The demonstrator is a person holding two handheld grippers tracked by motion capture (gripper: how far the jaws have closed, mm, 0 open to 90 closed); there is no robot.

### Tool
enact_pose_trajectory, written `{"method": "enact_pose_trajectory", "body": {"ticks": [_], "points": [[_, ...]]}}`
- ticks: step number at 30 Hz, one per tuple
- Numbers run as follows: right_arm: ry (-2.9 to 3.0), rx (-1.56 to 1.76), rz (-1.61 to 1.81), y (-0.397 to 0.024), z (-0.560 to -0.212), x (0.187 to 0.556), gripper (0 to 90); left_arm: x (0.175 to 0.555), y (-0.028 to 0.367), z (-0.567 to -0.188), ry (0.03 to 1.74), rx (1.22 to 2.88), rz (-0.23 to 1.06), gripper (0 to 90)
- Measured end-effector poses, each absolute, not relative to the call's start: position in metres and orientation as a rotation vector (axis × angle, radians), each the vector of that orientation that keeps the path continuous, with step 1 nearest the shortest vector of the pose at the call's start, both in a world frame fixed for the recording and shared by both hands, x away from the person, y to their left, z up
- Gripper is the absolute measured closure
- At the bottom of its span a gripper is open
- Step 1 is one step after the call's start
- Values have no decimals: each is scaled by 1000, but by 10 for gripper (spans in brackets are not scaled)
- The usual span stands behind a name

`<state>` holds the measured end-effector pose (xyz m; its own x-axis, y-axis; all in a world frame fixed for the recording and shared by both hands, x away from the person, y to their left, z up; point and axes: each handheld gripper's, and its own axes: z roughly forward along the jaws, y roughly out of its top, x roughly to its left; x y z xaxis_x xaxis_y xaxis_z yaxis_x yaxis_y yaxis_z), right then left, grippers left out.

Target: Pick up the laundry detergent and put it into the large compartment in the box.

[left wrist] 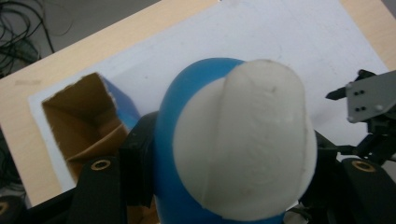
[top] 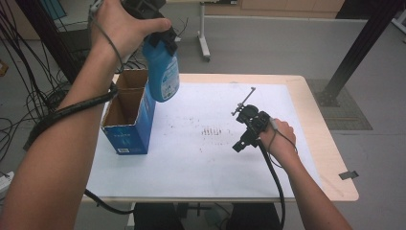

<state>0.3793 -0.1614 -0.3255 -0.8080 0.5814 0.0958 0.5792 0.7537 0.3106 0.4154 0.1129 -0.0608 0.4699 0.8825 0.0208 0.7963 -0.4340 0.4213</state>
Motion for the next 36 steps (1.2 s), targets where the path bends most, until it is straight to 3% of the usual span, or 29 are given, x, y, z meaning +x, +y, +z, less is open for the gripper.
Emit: {"method": "enact_pose_trajectory", "body": {"ticks": [21,36], "points": [[2929,982,541,-163,-325,380,33,427,211,-61,1803,2091,412,375],[2936,978,546,-162,-327,382,33,432,234,-69,1897,2026,402,375]]}}
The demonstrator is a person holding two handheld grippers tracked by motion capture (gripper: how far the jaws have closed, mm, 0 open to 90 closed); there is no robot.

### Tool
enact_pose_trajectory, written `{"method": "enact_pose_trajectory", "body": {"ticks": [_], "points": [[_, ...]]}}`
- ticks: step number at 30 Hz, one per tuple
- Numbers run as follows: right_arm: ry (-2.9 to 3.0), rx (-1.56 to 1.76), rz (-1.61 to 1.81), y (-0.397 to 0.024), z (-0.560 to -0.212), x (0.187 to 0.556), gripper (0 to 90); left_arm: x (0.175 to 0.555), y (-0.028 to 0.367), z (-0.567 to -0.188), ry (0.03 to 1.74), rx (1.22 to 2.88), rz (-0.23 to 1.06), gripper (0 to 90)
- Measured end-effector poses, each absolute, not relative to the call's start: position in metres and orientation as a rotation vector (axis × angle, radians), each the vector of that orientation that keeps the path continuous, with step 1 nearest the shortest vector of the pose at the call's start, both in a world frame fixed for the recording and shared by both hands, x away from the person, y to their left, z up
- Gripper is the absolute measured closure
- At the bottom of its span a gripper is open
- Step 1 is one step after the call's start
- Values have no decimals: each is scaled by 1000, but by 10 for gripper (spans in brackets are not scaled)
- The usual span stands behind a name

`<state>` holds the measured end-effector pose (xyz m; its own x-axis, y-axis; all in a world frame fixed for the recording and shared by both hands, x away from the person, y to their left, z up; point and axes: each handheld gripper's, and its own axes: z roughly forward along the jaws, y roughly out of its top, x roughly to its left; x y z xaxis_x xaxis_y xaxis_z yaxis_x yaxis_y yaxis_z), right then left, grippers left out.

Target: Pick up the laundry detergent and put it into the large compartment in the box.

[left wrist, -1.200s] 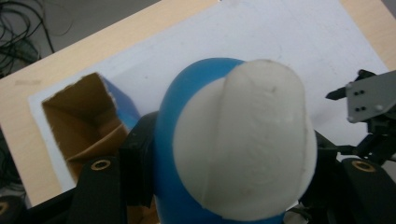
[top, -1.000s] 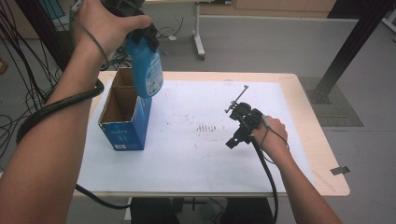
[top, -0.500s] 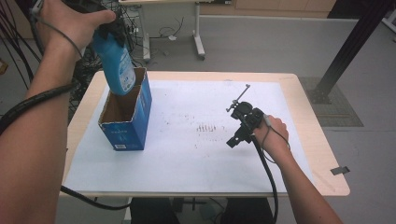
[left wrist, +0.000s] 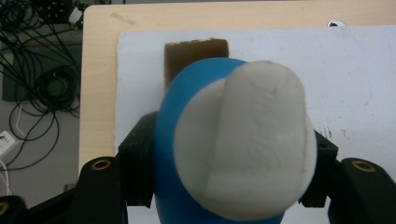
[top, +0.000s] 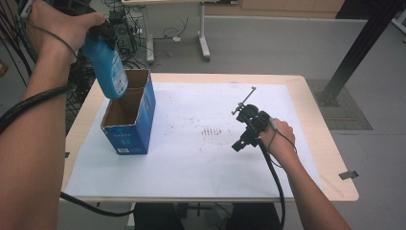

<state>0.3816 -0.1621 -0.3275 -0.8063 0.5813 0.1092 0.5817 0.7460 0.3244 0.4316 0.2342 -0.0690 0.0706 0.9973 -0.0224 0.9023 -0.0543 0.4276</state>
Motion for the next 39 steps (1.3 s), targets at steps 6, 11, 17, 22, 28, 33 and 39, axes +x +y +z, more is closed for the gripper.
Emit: {"method": "enact_pose_trajectory", "body": {"ticks": [6,11,17,22,28,33,39], "points": [[-2935,-974,-548,-162,-328,382,33,433,235,-76,1901,2035,382,375],[-2930,-972,-542,-160,-329,382,33,434,238,-85,1916,2039,366,375],[-2923,-974,-552,-162,-330,382,32,435,240,-96,1934,2041,347,375],[-2922,-974,-550,-161,-331,381,32,435,241,-107,1943,2055,326,375],[-2929,-969,-546,-159,-330,380,33,436,239,-120,1941,2069,302,375],[-2929,-966,-546,-158,-331,380,33,437,237,-133,1947,2081,283,375],[-2926,-960,-551,-157,-332,379,33,440,236,-154,1955,2100,244,375]]}}
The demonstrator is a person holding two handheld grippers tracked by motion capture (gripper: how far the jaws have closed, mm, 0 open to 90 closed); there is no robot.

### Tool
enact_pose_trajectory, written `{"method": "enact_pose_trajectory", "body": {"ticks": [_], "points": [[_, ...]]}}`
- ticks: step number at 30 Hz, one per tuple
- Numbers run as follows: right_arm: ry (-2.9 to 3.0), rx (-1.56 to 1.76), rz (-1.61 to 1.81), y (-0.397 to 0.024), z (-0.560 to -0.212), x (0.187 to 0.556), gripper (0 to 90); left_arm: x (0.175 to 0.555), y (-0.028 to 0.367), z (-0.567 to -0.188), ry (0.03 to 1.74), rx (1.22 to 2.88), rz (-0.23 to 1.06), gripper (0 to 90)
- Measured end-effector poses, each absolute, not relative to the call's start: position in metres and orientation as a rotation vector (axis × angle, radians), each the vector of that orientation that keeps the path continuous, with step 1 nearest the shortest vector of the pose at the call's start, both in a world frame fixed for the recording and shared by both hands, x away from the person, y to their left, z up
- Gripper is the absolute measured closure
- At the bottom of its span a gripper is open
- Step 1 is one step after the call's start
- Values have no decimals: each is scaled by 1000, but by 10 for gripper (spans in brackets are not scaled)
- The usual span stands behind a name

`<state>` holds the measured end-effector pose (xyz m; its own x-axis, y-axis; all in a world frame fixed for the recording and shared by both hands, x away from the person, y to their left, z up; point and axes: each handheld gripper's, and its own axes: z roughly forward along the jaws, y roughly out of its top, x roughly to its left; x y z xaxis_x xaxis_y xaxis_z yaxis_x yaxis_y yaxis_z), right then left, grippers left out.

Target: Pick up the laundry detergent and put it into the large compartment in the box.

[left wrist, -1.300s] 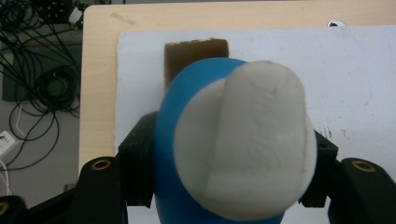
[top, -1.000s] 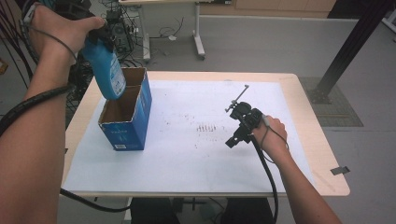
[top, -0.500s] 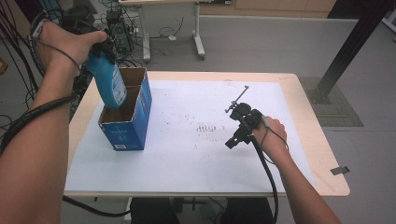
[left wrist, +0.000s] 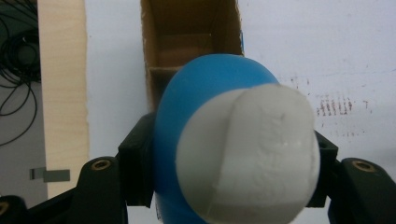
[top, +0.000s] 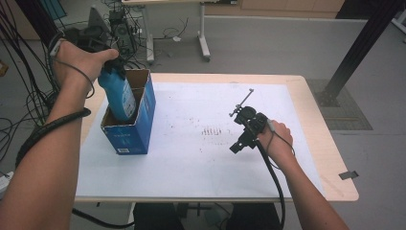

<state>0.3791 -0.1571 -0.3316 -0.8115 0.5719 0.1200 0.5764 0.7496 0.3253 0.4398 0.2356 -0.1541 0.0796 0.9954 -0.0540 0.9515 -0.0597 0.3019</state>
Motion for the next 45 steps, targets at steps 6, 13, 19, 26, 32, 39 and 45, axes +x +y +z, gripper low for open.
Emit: {"method": "enact_pose_trajectory", "body": {"ticks": [6,13,19,26,32,39,45], "points": [[-2928,-959,-548,-156,-332,379,32,442,236,-171,1970,2112,225,375],[-2924,-958,-552,-156,-334,380,33,442,241,-189,1988,2101,193,375],[-2930,-947,-547,-154,-334,379,33,443,241,-201,1998,2107,199,375],[-2927,-947,-545,-153,-336,379,32,444,241,-216,2009,2113,184,375],[-2934,-947,-537,-153,-338,379,33,445,240,-229,2020,2127,177,375],[-2931,-952,-532,-152,-340,379,33,445,240,-244,2025,2126,154,375],[-2929,-950,-533,-152,-341,379,33,447,239,-253,2038,2134,145,375]]}}
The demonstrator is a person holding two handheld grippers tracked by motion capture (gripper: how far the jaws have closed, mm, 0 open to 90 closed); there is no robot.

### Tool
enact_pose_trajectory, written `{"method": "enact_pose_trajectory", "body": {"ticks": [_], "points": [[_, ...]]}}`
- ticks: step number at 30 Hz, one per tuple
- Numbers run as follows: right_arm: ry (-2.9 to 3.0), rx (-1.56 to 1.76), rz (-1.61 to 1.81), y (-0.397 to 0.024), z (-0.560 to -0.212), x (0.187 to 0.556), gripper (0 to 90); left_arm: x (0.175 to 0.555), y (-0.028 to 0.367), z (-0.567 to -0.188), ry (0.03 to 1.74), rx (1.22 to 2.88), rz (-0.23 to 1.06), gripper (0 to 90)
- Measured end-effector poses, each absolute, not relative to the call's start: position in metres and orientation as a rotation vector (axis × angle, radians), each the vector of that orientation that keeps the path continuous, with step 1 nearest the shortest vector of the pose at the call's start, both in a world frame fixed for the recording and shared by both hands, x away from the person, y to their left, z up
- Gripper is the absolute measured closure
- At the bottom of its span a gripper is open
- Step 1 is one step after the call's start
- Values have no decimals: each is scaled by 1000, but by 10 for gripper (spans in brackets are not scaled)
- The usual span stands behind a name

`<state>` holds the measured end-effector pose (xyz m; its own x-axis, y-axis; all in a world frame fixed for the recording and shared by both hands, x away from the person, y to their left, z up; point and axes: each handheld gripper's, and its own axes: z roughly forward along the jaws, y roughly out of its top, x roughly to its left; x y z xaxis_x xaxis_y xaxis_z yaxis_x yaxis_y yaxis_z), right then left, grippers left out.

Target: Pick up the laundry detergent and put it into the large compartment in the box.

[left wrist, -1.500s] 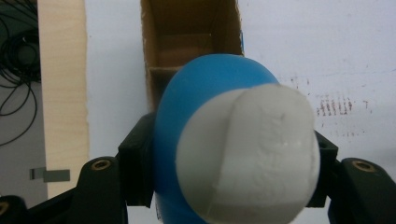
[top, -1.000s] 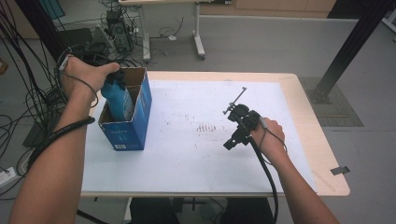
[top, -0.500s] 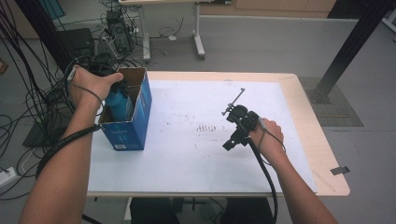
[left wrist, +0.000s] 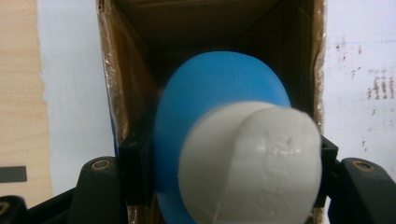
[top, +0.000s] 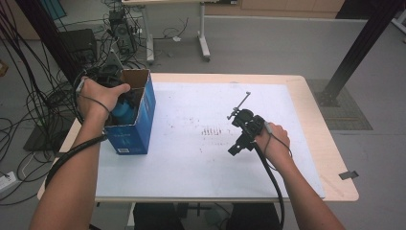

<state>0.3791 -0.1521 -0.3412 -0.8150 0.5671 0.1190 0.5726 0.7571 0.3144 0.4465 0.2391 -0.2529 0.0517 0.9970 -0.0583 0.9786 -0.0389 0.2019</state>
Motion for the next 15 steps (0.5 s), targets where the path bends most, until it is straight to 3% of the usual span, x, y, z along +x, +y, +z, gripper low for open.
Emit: {"method": "enact_pose_trajectory", "body": {"ticks": [15], "points": [[-2933,-947,-534,-152,-341,380,33,445,236,-265,2045,2136,156,375]]}}
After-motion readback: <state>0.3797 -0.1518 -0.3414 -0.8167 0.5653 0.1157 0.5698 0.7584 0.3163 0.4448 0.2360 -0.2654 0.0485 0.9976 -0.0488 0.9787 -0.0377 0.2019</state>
